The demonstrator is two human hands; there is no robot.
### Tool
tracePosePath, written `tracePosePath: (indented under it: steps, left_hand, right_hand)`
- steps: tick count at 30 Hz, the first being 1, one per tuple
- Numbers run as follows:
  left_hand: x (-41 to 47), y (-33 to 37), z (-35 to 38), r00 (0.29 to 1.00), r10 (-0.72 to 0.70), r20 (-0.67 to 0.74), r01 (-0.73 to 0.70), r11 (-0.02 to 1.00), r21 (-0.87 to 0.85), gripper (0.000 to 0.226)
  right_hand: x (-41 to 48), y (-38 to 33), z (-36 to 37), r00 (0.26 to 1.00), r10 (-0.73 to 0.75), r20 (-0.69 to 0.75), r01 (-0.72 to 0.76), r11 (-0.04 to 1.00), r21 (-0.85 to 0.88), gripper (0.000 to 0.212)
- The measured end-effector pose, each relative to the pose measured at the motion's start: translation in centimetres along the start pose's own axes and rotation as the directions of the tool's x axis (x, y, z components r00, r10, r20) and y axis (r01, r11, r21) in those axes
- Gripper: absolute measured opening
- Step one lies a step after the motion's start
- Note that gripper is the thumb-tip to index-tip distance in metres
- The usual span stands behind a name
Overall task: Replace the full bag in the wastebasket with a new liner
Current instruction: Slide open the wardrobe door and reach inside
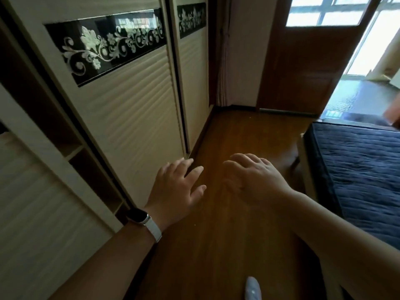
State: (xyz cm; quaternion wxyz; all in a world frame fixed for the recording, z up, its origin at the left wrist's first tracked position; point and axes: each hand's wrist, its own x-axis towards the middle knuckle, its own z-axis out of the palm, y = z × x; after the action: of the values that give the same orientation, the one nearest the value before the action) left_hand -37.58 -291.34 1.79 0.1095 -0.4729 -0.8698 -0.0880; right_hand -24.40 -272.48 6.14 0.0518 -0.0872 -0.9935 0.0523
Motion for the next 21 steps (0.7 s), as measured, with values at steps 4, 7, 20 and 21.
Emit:
tracePosePath:
  steps: [4, 7, 20, 21]
  left_hand:
    - [5.3, 0.4, 2.2, 1.000, 0.018, 0.023, -0.018, 1.000, 0.005, 0.050]
    - [9.9, 0.9, 3.2, 1.000, 0.003, 0.008, -0.003, 1.000, -0.003, 0.049]
    - [33.6, 7.5, 6.1, 0.983, 0.083, -0.161, -0.076, 0.996, 0.054, 0.045]
    - [34.7, 7.5, 6.4, 0.982, 0.089, -0.164, -0.080, 0.995, 0.059, 0.045]
  right_hand:
    - [3.3, 4.9, 1.5, 1.000, -0.019, 0.017, 0.019, 1.000, 0.009, 0.070]
    - [6.4, 9.0, 2.4, 0.999, -0.041, 0.003, 0.041, 0.998, 0.044, 0.067]
    - [17.9, 30.3, -2.5, 0.992, -0.054, -0.112, 0.054, 0.999, 0.004, 0.053]
    - [18.6, 31.3, -2.7, 0.991, -0.048, -0.123, 0.049, 0.999, 0.005, 0.052]
